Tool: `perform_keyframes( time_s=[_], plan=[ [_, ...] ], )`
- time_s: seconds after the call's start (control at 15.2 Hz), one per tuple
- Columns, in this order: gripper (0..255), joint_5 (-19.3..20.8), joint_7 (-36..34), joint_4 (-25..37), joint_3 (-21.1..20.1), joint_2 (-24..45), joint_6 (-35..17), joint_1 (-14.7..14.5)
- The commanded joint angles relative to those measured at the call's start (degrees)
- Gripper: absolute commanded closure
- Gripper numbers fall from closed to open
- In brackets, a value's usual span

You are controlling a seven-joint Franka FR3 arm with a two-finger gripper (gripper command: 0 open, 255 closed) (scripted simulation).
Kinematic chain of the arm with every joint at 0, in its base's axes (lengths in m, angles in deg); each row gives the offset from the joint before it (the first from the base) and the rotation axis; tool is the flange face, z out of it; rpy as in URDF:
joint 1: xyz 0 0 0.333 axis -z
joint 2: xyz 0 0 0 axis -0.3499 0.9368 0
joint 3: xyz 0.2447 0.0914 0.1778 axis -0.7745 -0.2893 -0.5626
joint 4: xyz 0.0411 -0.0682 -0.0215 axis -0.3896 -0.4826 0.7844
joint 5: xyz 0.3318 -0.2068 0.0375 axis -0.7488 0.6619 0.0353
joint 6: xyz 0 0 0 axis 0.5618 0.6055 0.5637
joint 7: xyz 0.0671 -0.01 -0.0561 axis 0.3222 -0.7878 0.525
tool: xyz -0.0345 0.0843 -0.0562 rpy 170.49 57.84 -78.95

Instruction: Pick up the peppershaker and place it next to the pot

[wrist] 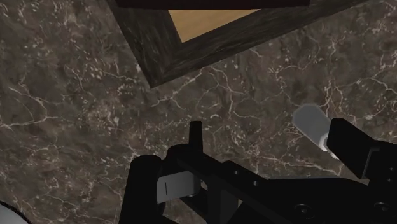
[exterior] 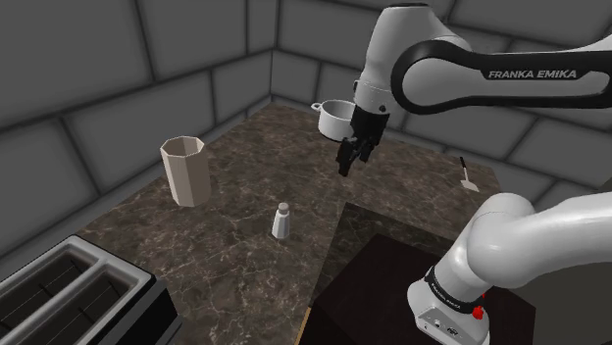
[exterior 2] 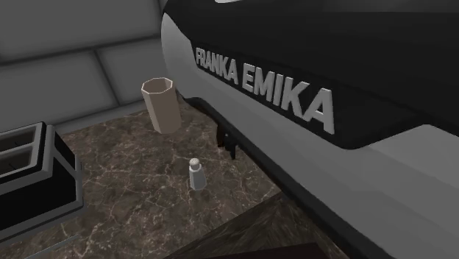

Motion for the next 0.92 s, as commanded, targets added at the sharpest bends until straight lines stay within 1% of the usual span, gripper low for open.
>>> perform_keyframes(
  time_s=[0.0,0.26,0.46,0.66,0.86],
  plan=[
    [0,-1.24,-1.75,-0.65,-1.76,2.19,-3.69,-0.65],
    [0,-2.91,-5.01,-0.99,-5.29,8.33,-11.61,-1.45],
    [0,-3.43,-7.62,-0.35,-8.00,13.69,-17.44,-1.74],
    [0,-3.07,-10.55,1.04,-10.72,19.60,-23.04,-1.71],
    [0,-1.48,-14.04,3.17,-13.36,25.96,-28.25,-1.43]
  ],
)
